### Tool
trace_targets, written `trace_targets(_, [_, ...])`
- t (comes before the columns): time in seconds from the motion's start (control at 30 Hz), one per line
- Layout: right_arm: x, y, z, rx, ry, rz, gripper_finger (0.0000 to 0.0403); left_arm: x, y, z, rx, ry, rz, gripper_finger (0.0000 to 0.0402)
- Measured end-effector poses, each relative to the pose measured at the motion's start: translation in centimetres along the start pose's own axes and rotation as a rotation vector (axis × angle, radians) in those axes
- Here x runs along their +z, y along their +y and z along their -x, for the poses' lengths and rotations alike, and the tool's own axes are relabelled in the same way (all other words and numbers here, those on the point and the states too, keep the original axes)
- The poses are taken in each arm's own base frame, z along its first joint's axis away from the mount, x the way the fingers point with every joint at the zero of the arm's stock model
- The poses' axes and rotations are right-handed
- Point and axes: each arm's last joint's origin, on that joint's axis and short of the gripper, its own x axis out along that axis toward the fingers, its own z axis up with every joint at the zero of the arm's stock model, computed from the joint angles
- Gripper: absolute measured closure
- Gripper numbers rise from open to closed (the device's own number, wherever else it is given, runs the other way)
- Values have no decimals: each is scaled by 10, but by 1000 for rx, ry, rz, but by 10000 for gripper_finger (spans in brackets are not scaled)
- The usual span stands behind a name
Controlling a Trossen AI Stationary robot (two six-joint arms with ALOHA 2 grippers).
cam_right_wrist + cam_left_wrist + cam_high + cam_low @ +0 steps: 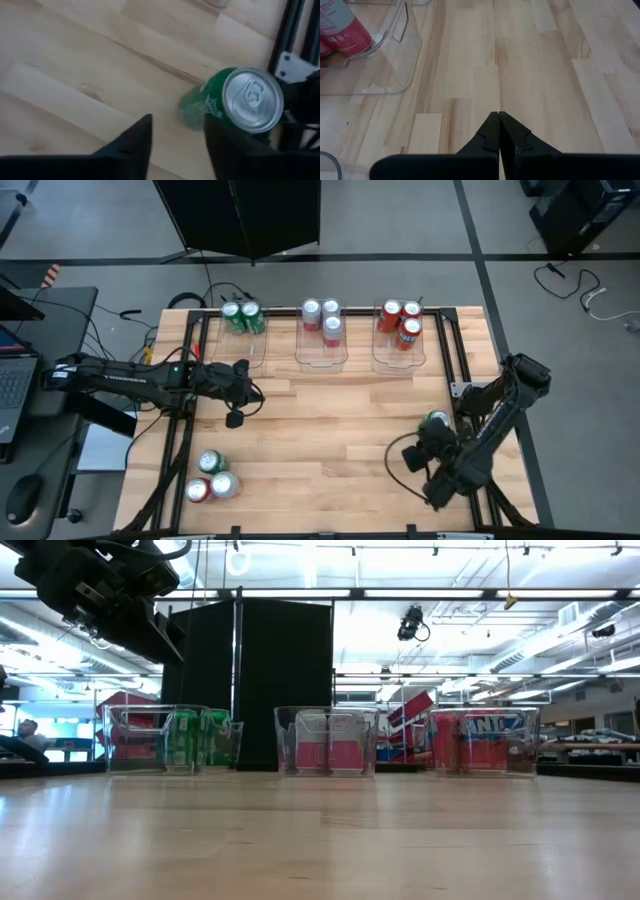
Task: Sort soda cans
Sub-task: Put the green soda can into the left transparent bin
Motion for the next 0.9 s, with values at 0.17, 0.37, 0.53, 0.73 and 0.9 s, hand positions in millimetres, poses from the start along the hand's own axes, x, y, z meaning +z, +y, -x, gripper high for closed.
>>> trace_targets(0.17, [21, 9, -11, -87, 116, 104, 159, 0, 0, 0, 0, 3, 0, 401])
trace_targets(0.37, [45, 17, -22, -121, 163, 190, 110, 0, 0, 0, 0, 2, -1, 401])
trace_targets(0.53, [64, 21, -32, -138, 203, 294, 108, 0, 0, 0, 0, 5, 0, 401])
trace_targets(0.73, [84, 23, -43, -136, 343, 451, 131, -1, 0, 0, 0, 11, 1, 401])
trace_targets(0.9, [88, 23, -46, -110, 471, 511, 187, -1, 0, 0, 0, 14, 1, 401])
